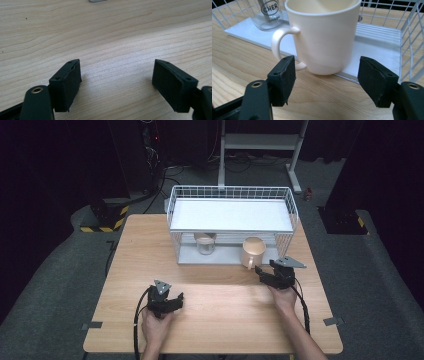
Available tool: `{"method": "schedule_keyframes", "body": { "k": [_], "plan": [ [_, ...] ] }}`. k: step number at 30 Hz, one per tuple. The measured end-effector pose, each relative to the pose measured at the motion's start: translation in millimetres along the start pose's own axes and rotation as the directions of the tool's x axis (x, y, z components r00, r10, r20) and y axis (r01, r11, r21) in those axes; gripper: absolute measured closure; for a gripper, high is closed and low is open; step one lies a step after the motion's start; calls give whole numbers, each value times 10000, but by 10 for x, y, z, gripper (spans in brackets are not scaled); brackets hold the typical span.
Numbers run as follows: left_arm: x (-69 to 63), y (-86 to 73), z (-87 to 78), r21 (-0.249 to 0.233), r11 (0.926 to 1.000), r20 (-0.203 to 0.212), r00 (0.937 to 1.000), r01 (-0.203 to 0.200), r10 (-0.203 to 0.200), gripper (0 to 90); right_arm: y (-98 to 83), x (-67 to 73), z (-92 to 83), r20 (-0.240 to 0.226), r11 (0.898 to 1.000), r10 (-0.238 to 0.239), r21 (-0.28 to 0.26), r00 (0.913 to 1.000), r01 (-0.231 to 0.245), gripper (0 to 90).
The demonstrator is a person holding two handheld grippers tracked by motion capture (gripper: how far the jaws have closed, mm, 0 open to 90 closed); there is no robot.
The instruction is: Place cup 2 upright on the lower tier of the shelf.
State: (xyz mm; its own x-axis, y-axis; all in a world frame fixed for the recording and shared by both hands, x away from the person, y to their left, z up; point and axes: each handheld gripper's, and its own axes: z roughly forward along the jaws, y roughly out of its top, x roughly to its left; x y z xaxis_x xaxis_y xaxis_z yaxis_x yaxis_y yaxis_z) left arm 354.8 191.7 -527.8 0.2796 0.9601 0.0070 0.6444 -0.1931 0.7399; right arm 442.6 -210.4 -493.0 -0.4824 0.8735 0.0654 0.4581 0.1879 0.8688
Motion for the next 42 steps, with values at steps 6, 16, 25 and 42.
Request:
{"method": "schedule_keyframes", "body": {
  "k": [6, 16, 25, 42],
  "plan": [
    [0, 0, 0, 2, 10000, 0, 10000, 1, -1, 234, 0, 20, 116, 188, 9997, -32, 262, 9998, 27, 321],
    [1, 0, -1, 3, 10000, 1, 10000, -3, 3, 235, 59, 71, 239, 378, 9994, -116, 328, 9992, 103, 335],
    [0, 0, 0, 1, 10000, 3, 10000, 1, -1, 234, 69, 67, 302, 296, 9990, -98, 436, 9995, 85, 335],
    [1, 0, 0, 1, 10000, 4, 10000, 1, -1, 235, 218, 83, 476, 462, 9987, 69, 503, 9989, -93, 335]
  ]
}}
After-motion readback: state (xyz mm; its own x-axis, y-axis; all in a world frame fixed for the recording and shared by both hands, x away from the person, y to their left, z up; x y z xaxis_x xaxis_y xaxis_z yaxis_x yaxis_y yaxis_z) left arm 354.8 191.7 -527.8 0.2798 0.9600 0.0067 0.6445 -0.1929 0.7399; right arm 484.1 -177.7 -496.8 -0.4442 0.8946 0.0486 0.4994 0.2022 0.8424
